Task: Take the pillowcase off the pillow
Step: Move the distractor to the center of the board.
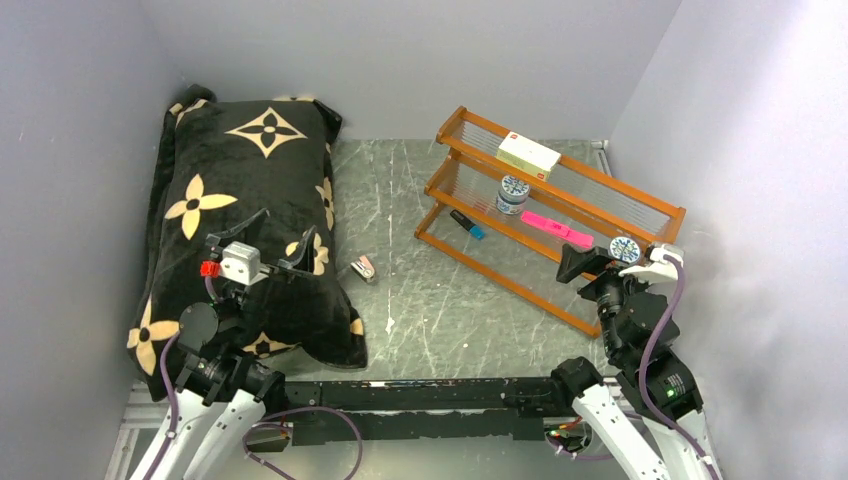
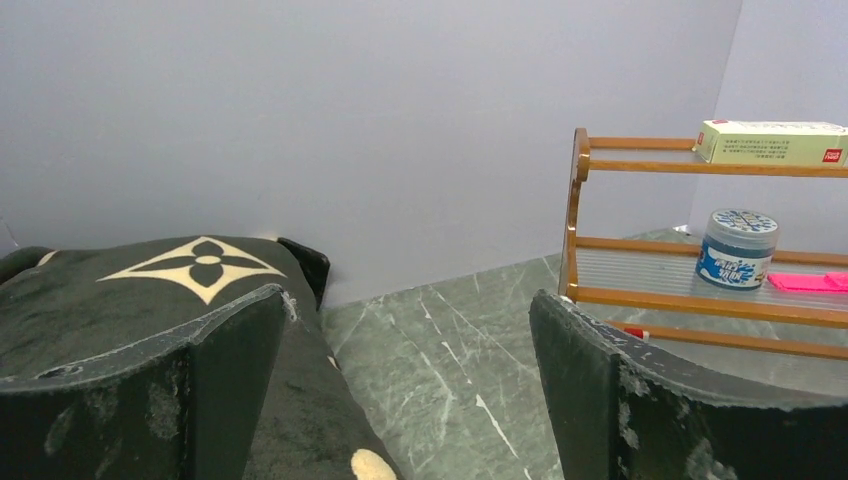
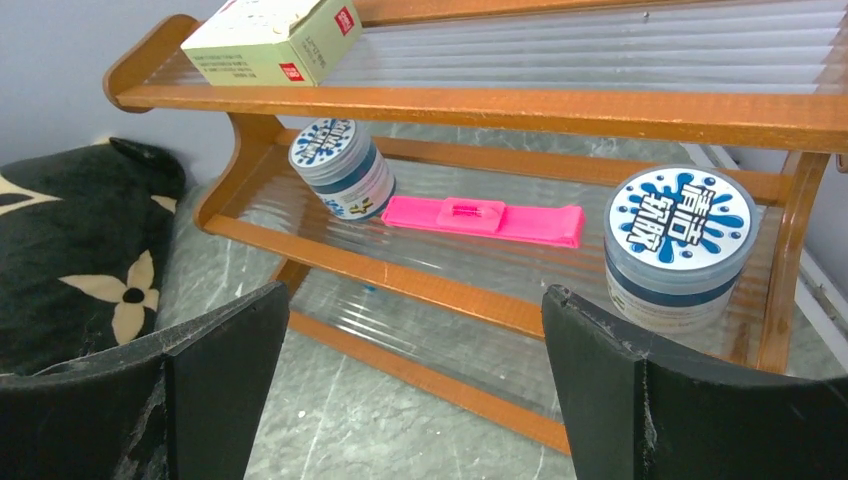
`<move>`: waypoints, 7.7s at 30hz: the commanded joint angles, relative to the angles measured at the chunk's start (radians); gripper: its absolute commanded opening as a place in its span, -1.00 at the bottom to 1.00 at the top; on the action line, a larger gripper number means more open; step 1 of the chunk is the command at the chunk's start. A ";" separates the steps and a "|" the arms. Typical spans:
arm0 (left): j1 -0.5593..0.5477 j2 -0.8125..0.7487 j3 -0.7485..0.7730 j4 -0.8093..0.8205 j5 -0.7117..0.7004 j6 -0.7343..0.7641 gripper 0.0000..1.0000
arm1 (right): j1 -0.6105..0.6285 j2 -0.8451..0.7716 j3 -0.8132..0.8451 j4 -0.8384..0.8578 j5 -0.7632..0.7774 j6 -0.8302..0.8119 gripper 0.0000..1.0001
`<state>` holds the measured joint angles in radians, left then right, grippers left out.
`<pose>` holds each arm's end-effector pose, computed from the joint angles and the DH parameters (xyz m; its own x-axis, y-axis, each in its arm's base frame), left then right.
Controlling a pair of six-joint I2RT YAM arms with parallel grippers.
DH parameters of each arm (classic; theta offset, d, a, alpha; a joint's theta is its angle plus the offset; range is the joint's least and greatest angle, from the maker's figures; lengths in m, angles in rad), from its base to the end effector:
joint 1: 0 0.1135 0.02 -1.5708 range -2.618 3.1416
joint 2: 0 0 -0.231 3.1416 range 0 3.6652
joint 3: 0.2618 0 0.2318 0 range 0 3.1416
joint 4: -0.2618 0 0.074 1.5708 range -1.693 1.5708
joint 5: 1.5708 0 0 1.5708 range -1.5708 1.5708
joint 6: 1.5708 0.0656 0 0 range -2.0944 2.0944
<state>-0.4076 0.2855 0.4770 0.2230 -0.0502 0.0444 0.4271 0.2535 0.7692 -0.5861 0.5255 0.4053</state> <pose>0.1247 -0.0503 0.3363 0.3851 -0.1180 -0.9153 0.3370 0.9413 0.0204 0.0974 0.0082 0.3248 -0.0205 0.3654 -0.9306 0.1145 0.9256 0.3609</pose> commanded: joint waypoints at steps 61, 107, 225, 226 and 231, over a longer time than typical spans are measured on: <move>-0.045 0.019 -0.005 0.016 0.033 0.065 0.94 | -0.033 0.892 -0.204 0.679 -0.018 -0.202 1.00; -0.071 -0.022 -0.011 0.007 0.009 0.091 0.94 | -0.137 0.806 -0.302 0.642 -0.233 0.071 1.00; -0.106 -0.025 -0.012 -0.001 0.023 0.110 0.94 | -0.493 1.950 0.709 0.423 -0.392 -0.143 0.99; -0.106 -0.023 -0.012 0.001 0.023 0.110 0.94 | -0.491 1.949 0.723 0.412 -0.392 -0.147 0.99; -0.106 -0.009 -0.007 0.001 0.023 0.106 0.93 | -0.400 1.817 0.620 0.464 -0.361 -0.182 0.99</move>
<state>-0.5098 0.2604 0.4641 0.2016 -0.0235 0.1375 -0.0505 2.1452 1.4658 -0.1268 0.1696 0.2329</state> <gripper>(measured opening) 0.968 0.997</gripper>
